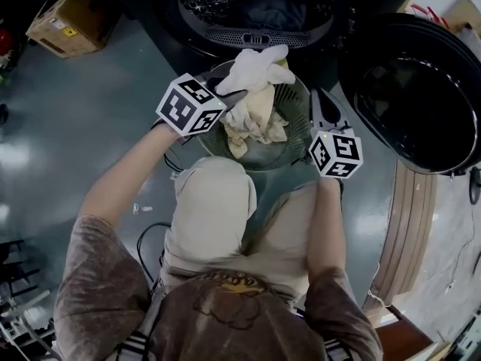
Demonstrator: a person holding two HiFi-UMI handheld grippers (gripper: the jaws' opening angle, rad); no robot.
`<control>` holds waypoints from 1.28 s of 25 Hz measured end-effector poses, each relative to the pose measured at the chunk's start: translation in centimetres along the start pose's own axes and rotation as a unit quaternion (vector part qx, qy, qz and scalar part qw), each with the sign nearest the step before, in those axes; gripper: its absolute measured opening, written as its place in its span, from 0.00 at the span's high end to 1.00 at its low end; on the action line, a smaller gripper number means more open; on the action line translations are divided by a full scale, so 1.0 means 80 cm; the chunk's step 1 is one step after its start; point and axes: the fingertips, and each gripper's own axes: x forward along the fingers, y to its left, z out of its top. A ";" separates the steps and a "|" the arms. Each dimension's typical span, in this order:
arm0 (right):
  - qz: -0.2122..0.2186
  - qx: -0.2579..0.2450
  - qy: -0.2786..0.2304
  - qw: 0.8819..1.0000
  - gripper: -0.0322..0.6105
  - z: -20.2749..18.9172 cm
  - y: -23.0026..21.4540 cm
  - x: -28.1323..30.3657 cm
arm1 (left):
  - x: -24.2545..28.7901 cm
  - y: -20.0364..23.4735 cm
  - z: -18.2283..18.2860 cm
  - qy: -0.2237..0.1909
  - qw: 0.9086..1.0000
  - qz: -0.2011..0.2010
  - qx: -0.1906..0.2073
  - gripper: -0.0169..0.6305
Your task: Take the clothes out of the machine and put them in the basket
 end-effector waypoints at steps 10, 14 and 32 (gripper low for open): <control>0.004 0.000 0.004 1.000 0.95 -0.003 0.000 -0.003 | -0.003 -0.019 -0.015 0.012 1.000 0.002 0.010 0.61; 0.008 -0.003 0.004 1.000 0.95 -0.002 0.005 -0.003 | -0.006 -0.009 0.001 -0.013 1.000 0.015 -0.001 0.47; 0.008 -0.014 0.017 1.000 0.95 -0.001 0.017 -0.012 | 0.062 0.098 0.089 -0.073 0.993 0.086 0.039 0.38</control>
